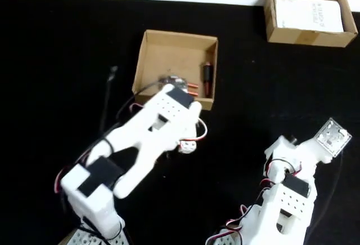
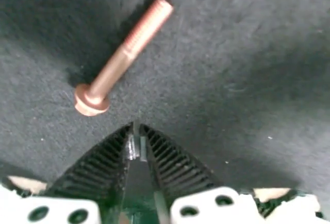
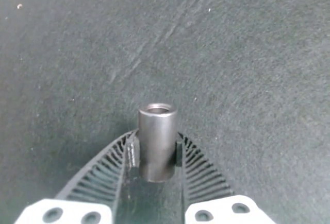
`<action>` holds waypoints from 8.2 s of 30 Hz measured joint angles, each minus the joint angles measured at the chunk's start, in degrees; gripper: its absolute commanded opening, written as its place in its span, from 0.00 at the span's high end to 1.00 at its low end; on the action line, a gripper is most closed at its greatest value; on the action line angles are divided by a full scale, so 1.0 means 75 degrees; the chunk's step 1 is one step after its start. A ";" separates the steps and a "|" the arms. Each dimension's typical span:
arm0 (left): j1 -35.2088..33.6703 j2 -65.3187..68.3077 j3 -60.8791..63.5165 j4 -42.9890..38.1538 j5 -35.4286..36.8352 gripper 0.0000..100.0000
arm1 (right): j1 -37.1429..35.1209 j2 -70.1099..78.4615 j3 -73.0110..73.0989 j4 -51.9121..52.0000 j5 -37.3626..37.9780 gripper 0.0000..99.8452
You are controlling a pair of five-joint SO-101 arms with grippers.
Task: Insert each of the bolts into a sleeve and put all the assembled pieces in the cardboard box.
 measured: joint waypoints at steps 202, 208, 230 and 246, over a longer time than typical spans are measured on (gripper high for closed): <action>-0.0656 -0.8381 0.4138 -0.7056 -0.4360 0.99 | -0.7256 -0.3892 0.1793 -0.2801 0.1489 0.99; -0.0492 -0.8381 0.4360 -0.7080 -0.4349 0.99 | -0.7232 -0.3892 0.1793 -0.2801 0.1489 0.99; -0.0082 -0.8404 0.4419 -0.7080 -0.4067 0.99 | -0.6951 -0.3892 0.1793 -0.2801 0.1489 0.99; -0.0023 -0.8440 0.5415 -0.6998 -0.4044 0.88 | -0.6927 -0.3892 0.1805 -0.2790 0.1512 0.99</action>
